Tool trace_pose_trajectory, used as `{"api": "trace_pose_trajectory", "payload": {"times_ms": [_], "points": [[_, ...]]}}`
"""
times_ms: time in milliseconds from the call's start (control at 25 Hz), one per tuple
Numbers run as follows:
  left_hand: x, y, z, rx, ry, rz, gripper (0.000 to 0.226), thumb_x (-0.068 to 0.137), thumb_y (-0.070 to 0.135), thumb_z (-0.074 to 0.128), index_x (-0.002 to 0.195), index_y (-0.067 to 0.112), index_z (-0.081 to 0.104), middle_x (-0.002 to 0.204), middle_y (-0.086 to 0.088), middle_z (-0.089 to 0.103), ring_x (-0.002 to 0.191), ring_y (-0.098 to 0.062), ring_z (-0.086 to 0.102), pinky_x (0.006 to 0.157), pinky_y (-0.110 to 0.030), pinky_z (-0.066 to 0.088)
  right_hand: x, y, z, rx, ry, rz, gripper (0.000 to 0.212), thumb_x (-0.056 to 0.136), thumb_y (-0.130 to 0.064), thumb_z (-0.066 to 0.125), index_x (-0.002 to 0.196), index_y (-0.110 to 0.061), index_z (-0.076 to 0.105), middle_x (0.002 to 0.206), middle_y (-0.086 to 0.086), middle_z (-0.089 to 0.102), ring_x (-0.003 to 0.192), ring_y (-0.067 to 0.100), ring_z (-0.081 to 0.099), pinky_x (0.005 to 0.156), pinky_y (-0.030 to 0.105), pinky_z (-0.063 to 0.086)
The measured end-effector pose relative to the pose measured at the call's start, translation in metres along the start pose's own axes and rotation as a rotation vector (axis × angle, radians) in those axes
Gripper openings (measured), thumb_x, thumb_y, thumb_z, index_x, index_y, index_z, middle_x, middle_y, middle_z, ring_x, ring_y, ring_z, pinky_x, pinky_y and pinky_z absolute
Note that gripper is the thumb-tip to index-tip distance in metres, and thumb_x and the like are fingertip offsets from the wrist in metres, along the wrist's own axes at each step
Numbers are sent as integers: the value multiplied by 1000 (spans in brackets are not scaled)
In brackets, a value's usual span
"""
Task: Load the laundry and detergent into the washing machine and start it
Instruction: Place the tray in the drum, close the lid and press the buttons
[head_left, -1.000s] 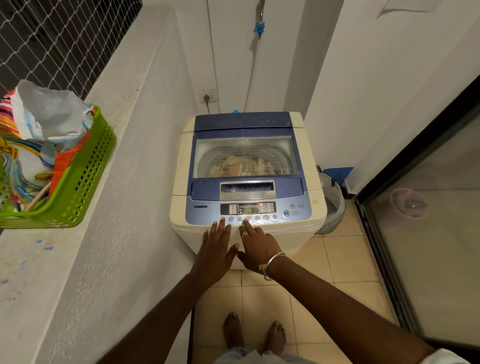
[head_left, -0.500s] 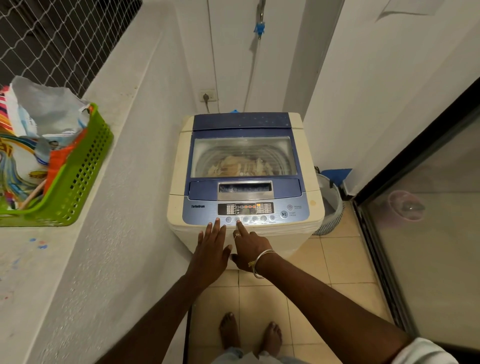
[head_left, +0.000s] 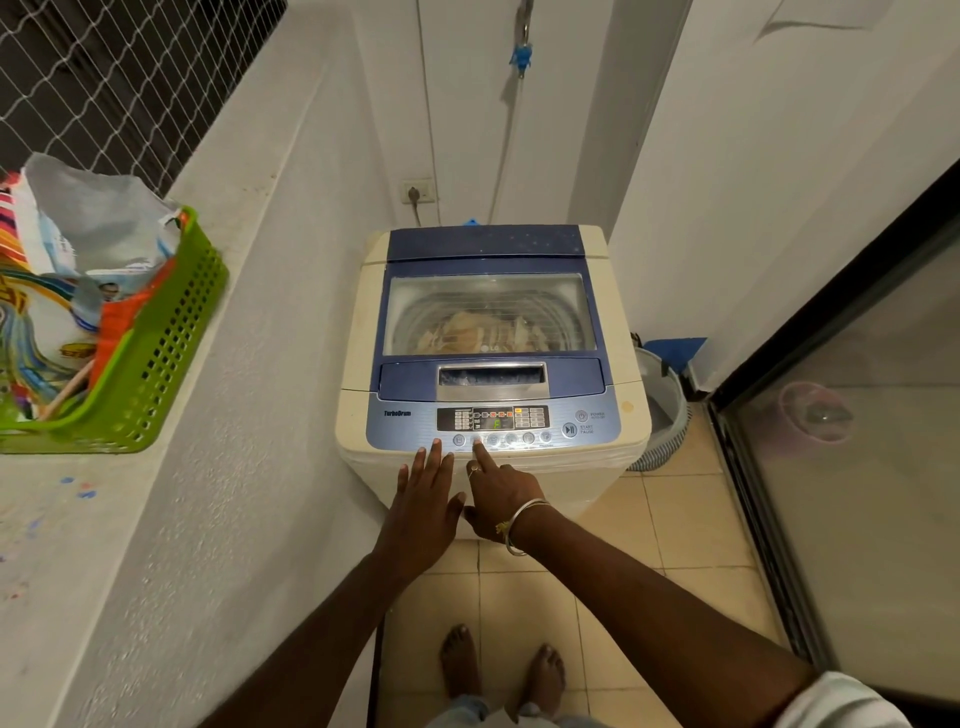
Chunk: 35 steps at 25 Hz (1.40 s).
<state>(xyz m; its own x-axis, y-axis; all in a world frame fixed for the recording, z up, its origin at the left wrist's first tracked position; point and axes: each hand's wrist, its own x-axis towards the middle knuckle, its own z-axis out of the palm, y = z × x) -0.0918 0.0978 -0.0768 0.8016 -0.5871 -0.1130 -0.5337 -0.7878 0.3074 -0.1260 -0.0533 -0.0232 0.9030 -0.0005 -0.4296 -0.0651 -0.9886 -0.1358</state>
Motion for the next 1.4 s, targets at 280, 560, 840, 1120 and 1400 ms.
{"api": "trace_pose_trajectory", "payload": {"times_ms": [280, 560, 840, 1120, 1400], "points": [[0, -2, 3, 1, 10, 11, 60, 96, 34, 53, 148, 10, 37, 159, -16, 26, 146, -38, 27, 113, -49, 17, 1, -2, -1, -18, -14, 20, 71, 91, -45, 60, 148, -10, 33, 165, 10, 0, 111, 34, 60, 79, 44, 53], [6, -1, 1, -49, 9, 21, 64, 94, 30, 57, 150, 10, 32, 159, -17, 24, 146, -39, 24, 114, -51, 18, 3, -5, -13, 37, -38, 25, 64, 97, -42, 51, 148, -10, 32, 165, 9, 1, 102, 31, 66, 73, 39, 50], [8, -4, 4, -84, 22, 28, 65, 92, 37, 50, 148, 9, 35, 158, -18, 29, 145, -38, 25, 112, -53, 22, 2, -5, -19, 138, -76, 43, 64, 95, -35, 56, 148, -8, 31, 165, 6, 0, 108, 31, 64, 81, 40, 53], [14, -8, 4, -114, 45, 13, 63, 97, 40, 38, 152, 11, 28, 162, -11, 15, 150, -31, 11, 117, -46, 7, 18, 6, -31, 165, -30, 23, 65, 85, -42, 67, 136, -10, 43, 138, 9, 47, 112, 32, 60, 86, 41, 53], [7, -9, 3, -149, 85, 31, 61, 101, 49, 19, 150, 13, 31, 159, -9, 19, 146, -32, 19, 114, -51, 19, 33, 0, -42, 90, -65, 9, 71, 84, -46, 70, 141, -13, 43, 137, 7, 51, 117, 31, 59, 90, 42, 53]]}}
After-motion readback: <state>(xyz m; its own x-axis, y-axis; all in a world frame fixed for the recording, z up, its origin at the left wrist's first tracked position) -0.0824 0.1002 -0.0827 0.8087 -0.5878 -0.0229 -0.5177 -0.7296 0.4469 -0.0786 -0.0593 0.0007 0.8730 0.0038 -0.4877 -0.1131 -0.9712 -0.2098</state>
